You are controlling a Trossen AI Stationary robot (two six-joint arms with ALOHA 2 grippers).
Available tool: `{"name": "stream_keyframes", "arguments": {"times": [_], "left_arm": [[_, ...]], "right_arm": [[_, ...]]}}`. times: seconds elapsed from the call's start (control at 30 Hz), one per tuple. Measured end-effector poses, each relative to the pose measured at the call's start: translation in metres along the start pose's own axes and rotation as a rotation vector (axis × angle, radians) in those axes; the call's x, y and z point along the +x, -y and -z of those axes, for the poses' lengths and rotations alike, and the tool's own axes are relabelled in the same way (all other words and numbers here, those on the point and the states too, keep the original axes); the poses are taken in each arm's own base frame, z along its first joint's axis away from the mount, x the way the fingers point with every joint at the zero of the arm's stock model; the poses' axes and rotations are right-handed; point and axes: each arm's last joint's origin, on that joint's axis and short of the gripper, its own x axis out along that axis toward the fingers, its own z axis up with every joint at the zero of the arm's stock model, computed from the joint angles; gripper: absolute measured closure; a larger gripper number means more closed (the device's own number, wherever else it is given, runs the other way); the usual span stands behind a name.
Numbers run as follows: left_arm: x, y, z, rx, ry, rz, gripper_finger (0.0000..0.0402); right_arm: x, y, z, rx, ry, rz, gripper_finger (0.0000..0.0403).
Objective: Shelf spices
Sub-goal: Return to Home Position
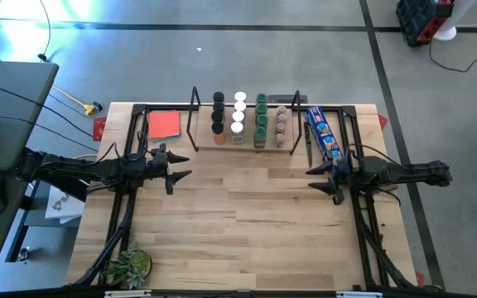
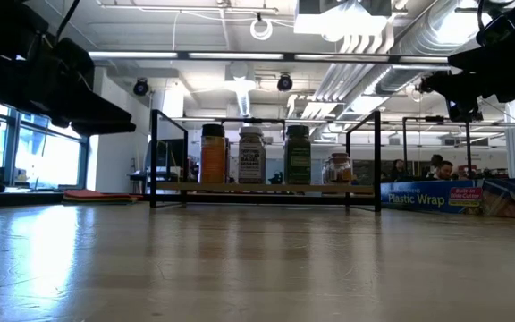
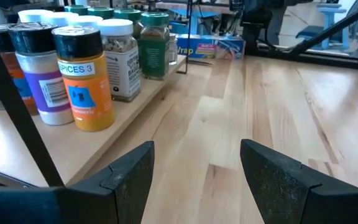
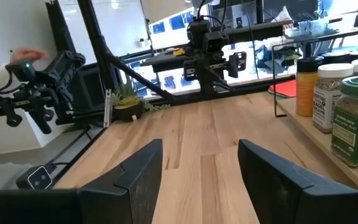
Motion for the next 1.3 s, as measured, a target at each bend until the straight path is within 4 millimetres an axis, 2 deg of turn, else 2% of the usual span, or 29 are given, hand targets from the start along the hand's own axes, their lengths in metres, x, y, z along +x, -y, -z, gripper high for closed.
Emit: {"name": "stream_keyframes", "arguments": {"times": [0.23,0.87,1.3], "left_arm": [[-0.002,0.0,0.0,0.001,0.0,0.005,0.0165],[-0.026,-0.004,-0.022,-0.073,0.284,0.032,0.0165],[-0.028,-0.004,-0.023,-0.078,0.299,0.033,0.0165]], "right_arm": [[0.0,0.0,0.0,0.0,0.0,-0.002,0.0201],[-0.002,-0.007,-0.001,0.001,0.013,-0.076,0.0201],[-0.001,-0.007,0.0,0.0,0.007,-0.072,0.0201]]}}
